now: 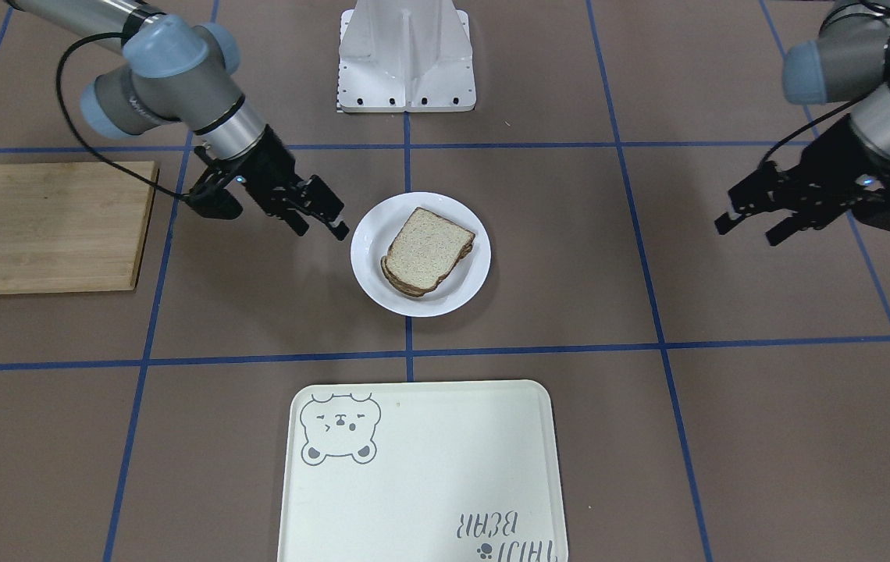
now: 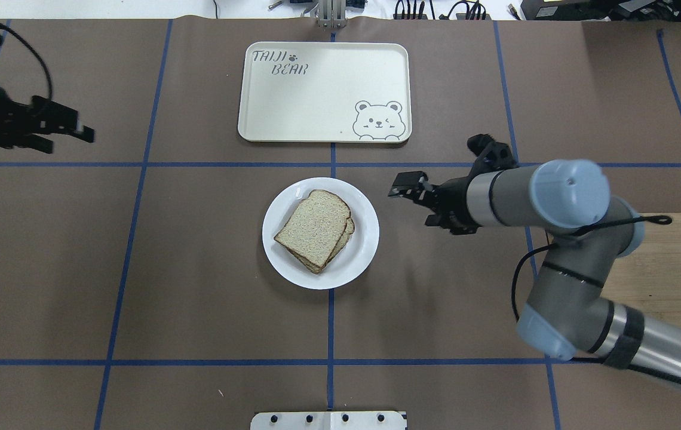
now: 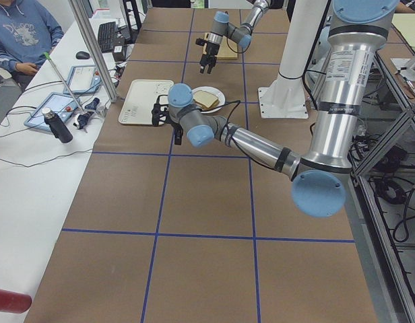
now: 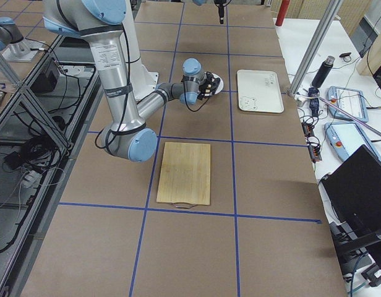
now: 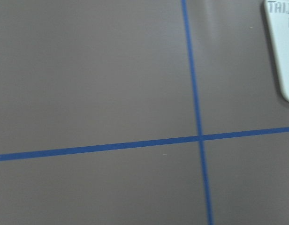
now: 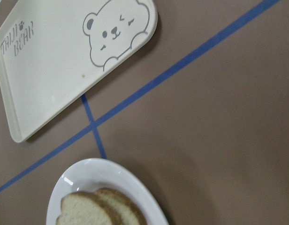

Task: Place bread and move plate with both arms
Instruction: 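Raise the right gripper away while the left gripper reaches toward the plate rim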

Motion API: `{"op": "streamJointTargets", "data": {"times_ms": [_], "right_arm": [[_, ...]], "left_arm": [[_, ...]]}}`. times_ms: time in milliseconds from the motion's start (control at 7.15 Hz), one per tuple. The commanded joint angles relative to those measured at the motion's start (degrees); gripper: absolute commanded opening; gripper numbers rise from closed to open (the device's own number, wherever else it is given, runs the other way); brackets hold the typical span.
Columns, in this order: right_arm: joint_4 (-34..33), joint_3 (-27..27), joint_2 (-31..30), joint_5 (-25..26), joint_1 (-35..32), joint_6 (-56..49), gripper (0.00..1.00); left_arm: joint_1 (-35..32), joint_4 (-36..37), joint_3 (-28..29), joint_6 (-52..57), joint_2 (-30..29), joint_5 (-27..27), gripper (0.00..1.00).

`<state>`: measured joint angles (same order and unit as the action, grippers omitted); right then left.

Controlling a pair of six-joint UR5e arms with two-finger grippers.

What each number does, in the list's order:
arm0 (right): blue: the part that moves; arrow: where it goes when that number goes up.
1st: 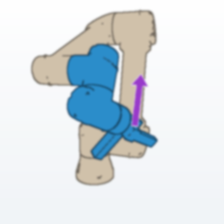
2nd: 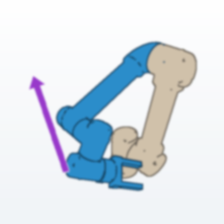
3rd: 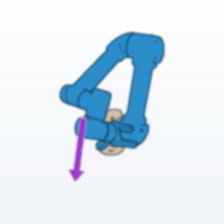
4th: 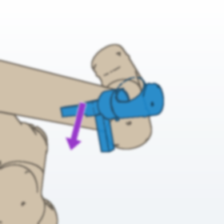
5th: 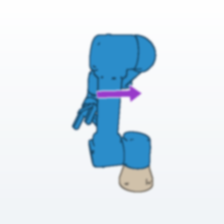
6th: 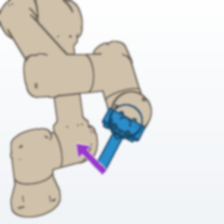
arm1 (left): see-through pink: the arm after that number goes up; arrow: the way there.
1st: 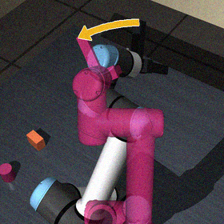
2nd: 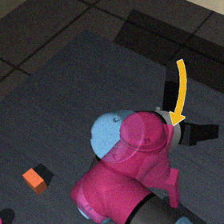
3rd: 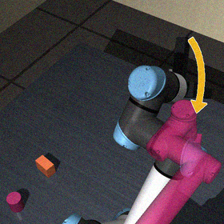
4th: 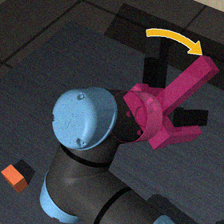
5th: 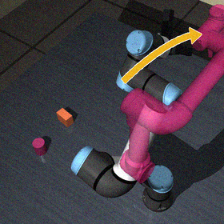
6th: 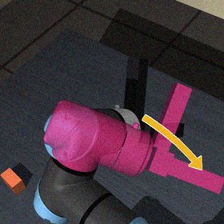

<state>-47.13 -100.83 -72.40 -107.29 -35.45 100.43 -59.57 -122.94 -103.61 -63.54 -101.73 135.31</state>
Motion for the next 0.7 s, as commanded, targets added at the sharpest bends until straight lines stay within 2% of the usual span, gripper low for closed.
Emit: {"op": "streamJointTargets", "data": {"times_ms": [0,140,280,420,559], "right_arm": [[-0.16,2.29,-5.45,-14.11,-13.18,-17.38,1.0],[-1.2,6.22,-6.17,-19.74,-19.25,-27.03,1.0],[-4.69,7.22,-8.0,-21.71,-22.62,-38.27,1.0],[-7.34,7.14,-8.81,-21.73,-23.43,-43.95,1.0],[-7.45,7.14,-8.99,-21.82,-23.53,-44.09,1.0]], "left_arm": [[14.67,-0.63,0.59,-11.14,-6.45,-12.19,0.98],[19.1,-0.46,2.95,-13.25,-9.77,-16.44,0.98],[19.67,-1.33,7.41,-14.93,-13.03,-16.05,0.96],[21.41,-1.77,11.19,-16.07,-16.28,-15.96,0.9],[22.65,-3.86,13.84,-16.08,-17.27,-16.13,0.81]]}}
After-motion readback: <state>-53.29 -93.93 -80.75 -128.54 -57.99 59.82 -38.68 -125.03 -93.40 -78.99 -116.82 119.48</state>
